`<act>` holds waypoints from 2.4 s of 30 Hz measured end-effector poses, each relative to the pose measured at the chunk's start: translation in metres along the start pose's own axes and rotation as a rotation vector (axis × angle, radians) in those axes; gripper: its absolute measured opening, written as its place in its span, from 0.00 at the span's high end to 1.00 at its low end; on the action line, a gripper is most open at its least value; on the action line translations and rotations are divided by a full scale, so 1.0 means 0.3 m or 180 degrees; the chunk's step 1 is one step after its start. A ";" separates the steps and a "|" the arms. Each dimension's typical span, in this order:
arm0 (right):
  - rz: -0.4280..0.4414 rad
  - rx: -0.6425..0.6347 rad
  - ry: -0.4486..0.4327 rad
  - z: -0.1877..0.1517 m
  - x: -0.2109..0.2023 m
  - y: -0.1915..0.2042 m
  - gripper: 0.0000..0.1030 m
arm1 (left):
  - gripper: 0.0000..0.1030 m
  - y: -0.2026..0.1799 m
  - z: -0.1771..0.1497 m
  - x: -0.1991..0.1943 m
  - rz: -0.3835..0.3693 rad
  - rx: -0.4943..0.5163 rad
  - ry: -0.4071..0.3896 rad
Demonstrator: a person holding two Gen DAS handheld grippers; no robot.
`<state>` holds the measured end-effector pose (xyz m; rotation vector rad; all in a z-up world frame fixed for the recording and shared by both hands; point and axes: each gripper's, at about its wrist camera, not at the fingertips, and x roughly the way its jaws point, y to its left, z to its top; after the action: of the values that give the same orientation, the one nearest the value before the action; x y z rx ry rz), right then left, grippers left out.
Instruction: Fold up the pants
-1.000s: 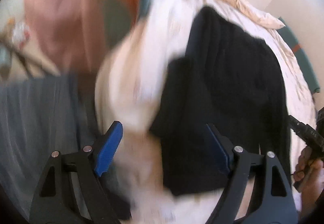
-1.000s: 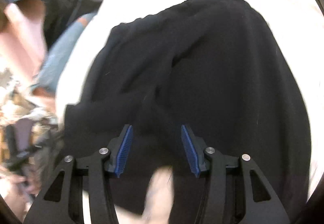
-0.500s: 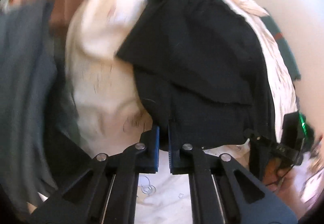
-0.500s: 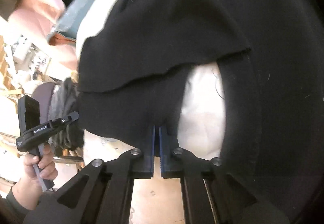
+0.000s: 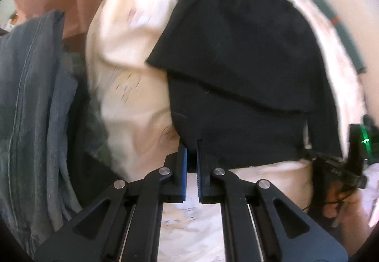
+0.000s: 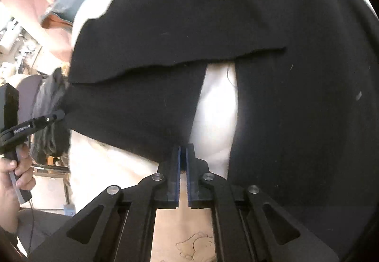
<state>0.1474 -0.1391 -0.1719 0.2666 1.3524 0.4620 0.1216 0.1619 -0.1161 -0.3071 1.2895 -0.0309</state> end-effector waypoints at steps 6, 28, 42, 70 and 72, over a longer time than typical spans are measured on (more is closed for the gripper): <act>-0.0324 0.0025 -0.0328 -0.033 -0.120 0.008 0.84 | 0.70 -0.120 -0.064 0.004 0.1071 0.0693 -0.0001; -0.0241 -0.0023 -0.0570 -0.213 -0.342 0.042 0.80 | 0.42 -0.389 -0.164 -0.037 0.0274 0.0230 0.0038; -0.0577 0.0432 -0.1034 -0.539 -0.927 -0.169 0.69 | 0.30 -0.692 -0.571 -0.120 -0.0442 0.0516 0.0136; -0.1552 0.0897 0.0160 -0.571 -0.746 -0.513 0.30 | 0.93 -0.883 -0.900 -0.106 -0.0845 0.0970 0.0330; -0.1680 0.0823 0.0353 -0.586 -0.704 -0.524 0.30 | 0.93 -0.863 -0.894 -0.086 -0.0772 0.0875 0.0356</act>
<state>-0.0289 -0.3900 -0.0934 0.0872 1.5257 -0.1427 -0.1014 -0.1369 -0.0943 -0.2257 1.3338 -0.4331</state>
